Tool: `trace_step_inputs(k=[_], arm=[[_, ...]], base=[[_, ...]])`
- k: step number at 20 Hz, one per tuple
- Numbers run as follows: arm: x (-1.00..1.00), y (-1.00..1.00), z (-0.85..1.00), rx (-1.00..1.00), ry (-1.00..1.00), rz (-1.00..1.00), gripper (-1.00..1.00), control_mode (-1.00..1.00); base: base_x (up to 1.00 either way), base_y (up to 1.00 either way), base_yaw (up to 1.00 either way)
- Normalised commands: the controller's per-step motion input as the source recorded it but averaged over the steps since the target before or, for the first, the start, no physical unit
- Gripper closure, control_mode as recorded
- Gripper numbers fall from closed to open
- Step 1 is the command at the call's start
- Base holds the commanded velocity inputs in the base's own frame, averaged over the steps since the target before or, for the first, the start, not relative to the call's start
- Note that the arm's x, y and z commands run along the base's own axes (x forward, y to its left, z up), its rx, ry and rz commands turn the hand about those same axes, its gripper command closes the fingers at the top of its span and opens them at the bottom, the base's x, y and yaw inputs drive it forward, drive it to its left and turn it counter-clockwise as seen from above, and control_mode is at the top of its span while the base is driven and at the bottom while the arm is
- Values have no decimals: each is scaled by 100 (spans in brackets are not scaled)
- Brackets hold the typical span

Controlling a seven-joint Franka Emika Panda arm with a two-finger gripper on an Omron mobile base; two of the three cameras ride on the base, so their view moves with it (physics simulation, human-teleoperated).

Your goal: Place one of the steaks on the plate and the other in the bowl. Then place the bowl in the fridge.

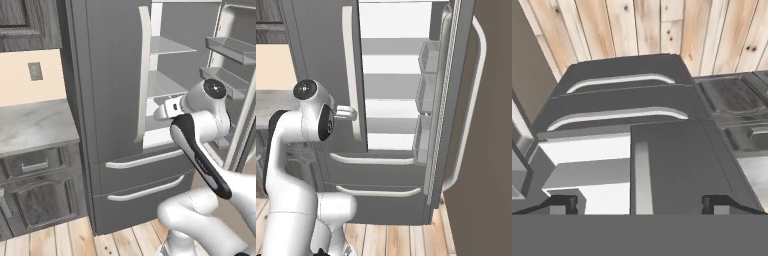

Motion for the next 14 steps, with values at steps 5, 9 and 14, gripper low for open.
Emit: trace_step_inputs(k=[5, 9, 14], arm=[[46, 19, -15, 0, -7, 7, -100, -100], [48, 16, -12, 0, 0, 1, -100, -100], [46, 0, 0, 0, 0, 0, -100, -100]], base=[[0, 0, 0], [0, 0, 0], [0, 0, 0]])
